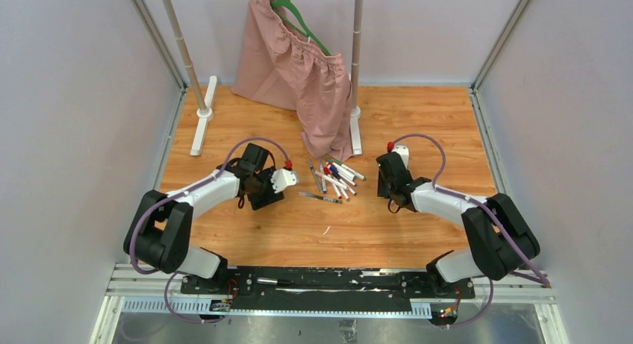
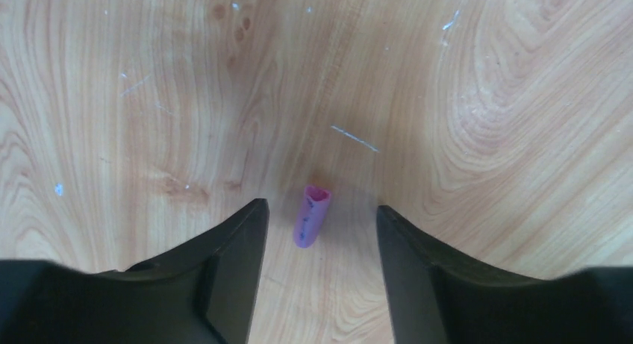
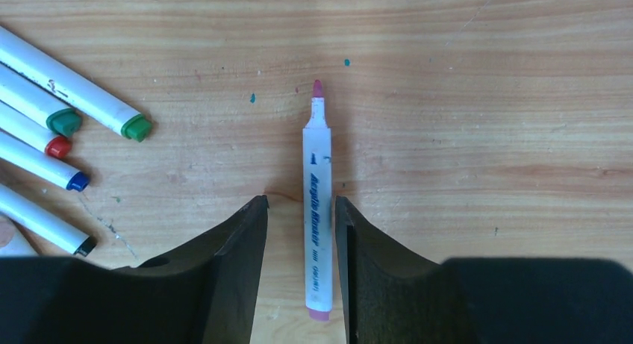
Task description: Open the pen caps
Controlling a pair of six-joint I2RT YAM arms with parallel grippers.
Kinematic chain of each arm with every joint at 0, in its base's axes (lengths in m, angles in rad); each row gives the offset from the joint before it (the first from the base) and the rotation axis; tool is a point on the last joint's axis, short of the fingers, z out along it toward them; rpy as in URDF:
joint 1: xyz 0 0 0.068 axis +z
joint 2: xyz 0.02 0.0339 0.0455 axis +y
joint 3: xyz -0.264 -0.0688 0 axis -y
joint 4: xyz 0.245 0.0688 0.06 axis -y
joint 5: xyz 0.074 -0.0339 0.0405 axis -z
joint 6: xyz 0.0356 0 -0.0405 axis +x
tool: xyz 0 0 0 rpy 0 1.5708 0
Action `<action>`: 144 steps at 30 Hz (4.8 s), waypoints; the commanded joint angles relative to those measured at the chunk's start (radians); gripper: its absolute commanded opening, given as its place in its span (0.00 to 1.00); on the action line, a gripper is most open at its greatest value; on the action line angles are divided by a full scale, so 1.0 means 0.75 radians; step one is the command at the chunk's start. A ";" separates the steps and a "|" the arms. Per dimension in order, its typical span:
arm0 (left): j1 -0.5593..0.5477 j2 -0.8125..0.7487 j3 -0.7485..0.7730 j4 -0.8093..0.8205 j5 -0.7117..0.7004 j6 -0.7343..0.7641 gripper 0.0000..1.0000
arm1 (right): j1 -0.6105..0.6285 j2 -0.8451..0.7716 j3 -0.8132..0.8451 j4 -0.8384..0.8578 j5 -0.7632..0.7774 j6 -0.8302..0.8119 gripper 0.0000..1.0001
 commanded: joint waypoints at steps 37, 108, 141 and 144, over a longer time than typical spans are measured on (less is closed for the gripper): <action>0.061 -0.264 0.519 -0.648 0.393 -0.215 1.00 | -0.016 0.515 0.531 0.059 -0.609 -0.377 0.33; -0.389 -0.622 0.348 -0.660 0.269 0.641 0.53 | 0.447 0.152 0.742 -0.143 -1.705 0.108 0.00; -0.389 -0.577 0.361 -0.573 0.076 0.382 0.00 | 0.445 0.205 0.617 0.112 -1.676 0.320 0.00; -0.380 -0.581 0.317 -0.547 -0.001 0.426 0.00 | 0.427 0.174 0.577 0.069 -1.680 0.296 0.00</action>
